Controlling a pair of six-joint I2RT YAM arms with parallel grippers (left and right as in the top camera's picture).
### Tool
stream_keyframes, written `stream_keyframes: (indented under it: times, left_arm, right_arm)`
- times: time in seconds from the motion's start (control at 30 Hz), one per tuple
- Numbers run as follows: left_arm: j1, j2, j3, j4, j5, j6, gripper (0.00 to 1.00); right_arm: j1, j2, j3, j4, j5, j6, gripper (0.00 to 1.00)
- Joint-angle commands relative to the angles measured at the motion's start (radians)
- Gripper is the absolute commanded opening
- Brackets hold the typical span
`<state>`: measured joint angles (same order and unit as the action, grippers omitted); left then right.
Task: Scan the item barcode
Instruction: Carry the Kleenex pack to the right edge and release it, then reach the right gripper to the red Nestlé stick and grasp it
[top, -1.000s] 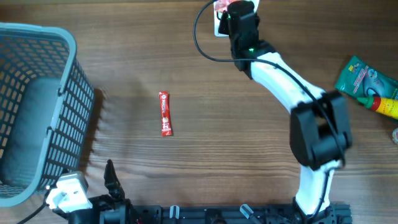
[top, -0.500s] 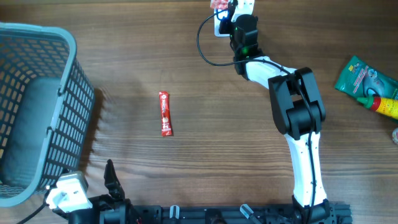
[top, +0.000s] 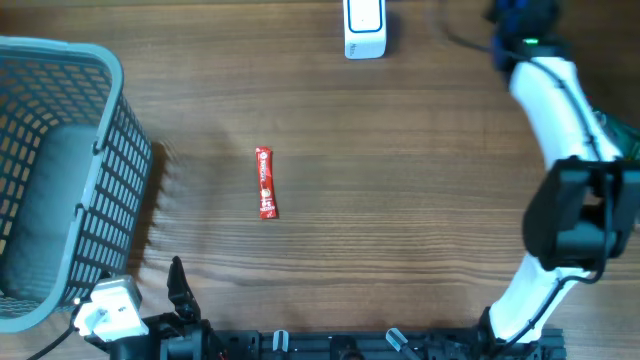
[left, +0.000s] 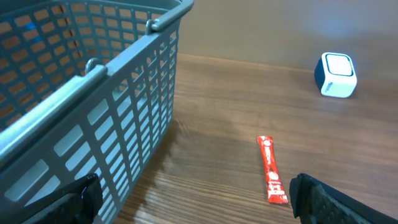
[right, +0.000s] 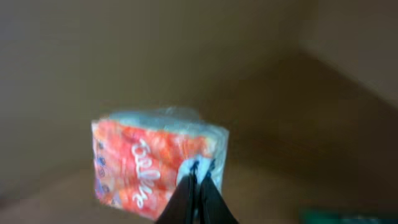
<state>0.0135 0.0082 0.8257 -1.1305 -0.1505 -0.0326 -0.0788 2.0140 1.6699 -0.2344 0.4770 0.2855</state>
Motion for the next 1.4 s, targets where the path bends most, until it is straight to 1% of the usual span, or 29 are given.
stream_keyframes:
  times: [0.0,0.03,0.07,0.13,0.23,0.27,0.3,0.33,0.37,0.4,0.43,0.47,0.5,0.57,0.6,0.67,0.7,0.73,0.8,0.83,0.87,0.9,1.03,1.13,1.17,1.27,1.3,1.33,1.37]
  left_arm:
    - [0.005,-0.003,0.002,0.003,0.005,-0.006,1.00]
    - [0.005,-0.003,0.002,0.003,0.005,-0.006,1.00]
    - [0.004,-0.003,0.002,0.003,0.005,-0.006,1.00]
    - [0.004,-0.003,0.002,0.003,0.005,-0.006,1.00]
    - [0.005,-0.003,0.002,0.003,0.005,-0.006,1.00]
    - [0.004,-0.003,0.002,0.003,0.005,-0.006,1.00]
    - [0.004,-0.003,0.002,0.003,0.005,-0.006,1.00]
    - [0.004,-0.003,0.002,0.003,0.005,-0.006,1.00]
    - [0.005,-0.003,0.002,0.003,0.005,-0.006,1.00]
    - [0.005,-0.003,0.002,0.003,0.005,-0.006,1.00]
    - [0.005,-0.003,0.002,0.003,0.005,-0.006,1.00]
    - [0.005,-0.003,0.002,0.003,0.005,-0.006,1.00]
    - [0.005,-0.003,0.002,0.003,0.004,-0.006,1.00]
    - [0.004,-0.003,0.002,0.003,0.005,-0.006,1.00]
    - [0.004,-0.003,0.002,0.003,0.005,-0.006,1.00]
    - [0.005,-0.003,0.002,0.003,0.005,-0.006,1.00]
    - [0.005,-0.003,0.002,0.003,0.005,-0.006,1.00]
    - [0.004,-0.003,0.002,0.003,0.004,-0.006,1.00]
    - [0.004,-0.003,0.002,0.003,0.005,-0.006,1.00]
    - [0.004,-0.003,0.002,0.003,0.004,-0.006,1.00]
    - [0.005,-0.003,0.002,0.003,0.005,-0.006,1.00]
    - [0.005,-0.003,0.002,0.003,0.004,-0.006,1.00]
    - [0.004,-0.003,0.002,0.003,0.005,-0.006,1.00]
    - [0.005,-0.003,0.002,0.003,0.005,-0.006,1.00]
    - [0.004,-0.003,0.002,0.003,0.005,-0.006,1.00]
    - [0.005,-0.003,0.002,0.003,0.005,-0.006,1.00]
    - [0.004,-0.003,0.002,0.003,0.005,-0.006,1.00]
    - [0.004,-0.003,0.002,0.003,0.005,-0.006,1.00]
    - [0.005,-0.003,0.002,0.003,0.005,-0.006,1.00]
  right_arm:
    - [-0.214,0.012,-0.010,-0.179,0.052,0.220,0.04]
    - [-0.302,0.022,-0.010,-0.222,0.002,0.249,0.04]
    - [-0.359,0.031,-0.012,-0.238,-0.041,0.249,0.04]
    - [-0.480,0.059,-0.043,-0.239,-0.130,0.248,0.04]
    - [-0.584,0.120,-0.075,-0.239,-0.169,0.248,0.05]
    - [-0.595,0.129,-0.075,-0.241,-0.171,0.240,0.06]
    - [-0.606,0.139,-0.075,-0.246,-0.174,0.238,0.11]
    - [-0.615,0.141,-0.075,-0.249,-0.178,0.237,0.24]
    - [-0.616,0.136,-0.072,-0.247,-0.193,0.237,0.38]
    - [-0.616,0.124,-0.065,-0.249,-0.224,0.236,0.56]
    - [-0.615,0.095,-0.063,-0.246,-0.294,0.233,0.75]
    - [-0.615,0.070,-0.060,-0.244,-0.357,0.233,0.99]
    - [-0.615,0.031,-0.055,-0.241,-0.452,0.234,1.00]
    - [-0.611,-0.092,-0.051,-0.237,-0.783,0.241,1.00]
    - [-0.600,-0.152,-0.051,-0.238,-0.996,0.249,1.00]
    - [-0.552,-0.216,-0.052,-0.264,-1.240,0.315,1.00]
    - [-0.496,-0.234,-0.051,-0.299,-1.324,0.323,1.00]
    - [-0.446,-0.236,-0.052,-0.336,-1.350,0.320,1.00]
    - [-0.312,-0.236,-0.057,-0.454,-1.325,0.294,1.00]
    - [-0.226,-0.236,-0.059,-0.520,-1.273,0.253,1.00]
    - [-0.052,-0.236,-0.060,-0.606,-1.111,0.230,1.00]
    - [0.011,-0.236,-0.060,-0.619,-1.052,0.230,1.00]
    - [0.389,-0.236,-0.060,-0.617,-0.772,0.230,1.00]
    - [0.590,-0.233,-0.060,-0.593,-0.641,0.230,1.00]
    - [0.689,-0.229,-0.060,-0.582,-0.559,0.231,1.00]
    - [0.833,-0.187,-0.060,-0.544,-0.464,0.239,1.00]
    - [0.882,-0.147,-0.060,-0.506,-0.434,0.237,1.00]
    - [0.919,-0.098,-0.060,-0.471,-0.425,0.238,0.97]
    - [0.937,-0.065,-0.060,-0.454,-0.425,0.238,0.92]
